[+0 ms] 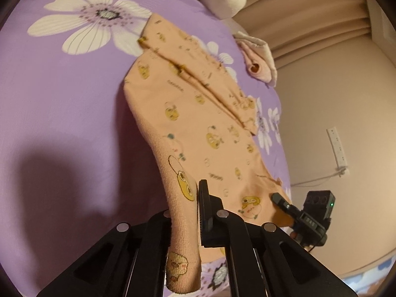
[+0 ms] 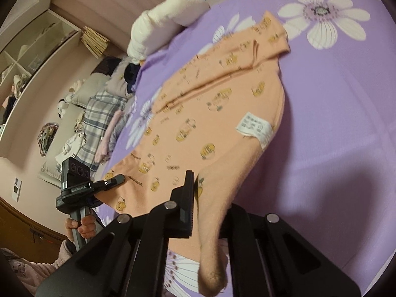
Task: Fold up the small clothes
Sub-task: 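Lift the hem with both tools and carry it toward the collar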
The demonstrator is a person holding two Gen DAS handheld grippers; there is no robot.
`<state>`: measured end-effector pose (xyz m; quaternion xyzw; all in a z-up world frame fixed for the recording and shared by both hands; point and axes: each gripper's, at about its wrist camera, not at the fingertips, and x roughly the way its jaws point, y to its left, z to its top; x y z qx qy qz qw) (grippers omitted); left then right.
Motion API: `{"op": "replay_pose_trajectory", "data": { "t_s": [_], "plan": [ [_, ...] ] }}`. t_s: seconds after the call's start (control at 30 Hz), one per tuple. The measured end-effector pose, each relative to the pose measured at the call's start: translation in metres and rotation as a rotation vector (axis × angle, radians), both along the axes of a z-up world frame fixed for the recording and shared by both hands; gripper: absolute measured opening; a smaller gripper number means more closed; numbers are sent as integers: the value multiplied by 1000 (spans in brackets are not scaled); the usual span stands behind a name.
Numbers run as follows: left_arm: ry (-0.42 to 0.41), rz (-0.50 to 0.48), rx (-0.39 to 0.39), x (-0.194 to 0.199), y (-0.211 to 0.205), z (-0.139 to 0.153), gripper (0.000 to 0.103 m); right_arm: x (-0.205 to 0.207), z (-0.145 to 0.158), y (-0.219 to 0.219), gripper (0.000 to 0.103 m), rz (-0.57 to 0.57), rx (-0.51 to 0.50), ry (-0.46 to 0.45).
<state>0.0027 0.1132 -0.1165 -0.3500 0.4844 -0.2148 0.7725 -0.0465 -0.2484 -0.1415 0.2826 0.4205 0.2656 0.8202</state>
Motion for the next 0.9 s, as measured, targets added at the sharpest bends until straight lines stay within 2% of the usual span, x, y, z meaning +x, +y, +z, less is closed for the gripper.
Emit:
{"op": "replay_pose_trajectory", "data": {
  "t_s": [0.27,0.47,0.67,0.9],
  "plan": [
    [-117,8,-25,3,2,30,0,0,30,0,5,-5,17,-93],
    [-155,7,13,3,2,44,0,-4,50,4,5,10,-5,-158],
    [-236,-2,22,-2,-1,62,0,-10,63,0,4,3,7,-210],
    [-294,-22,44,-5,-5,76,0,-17,75,0,4,-1,-2,-243]
  ]
}}
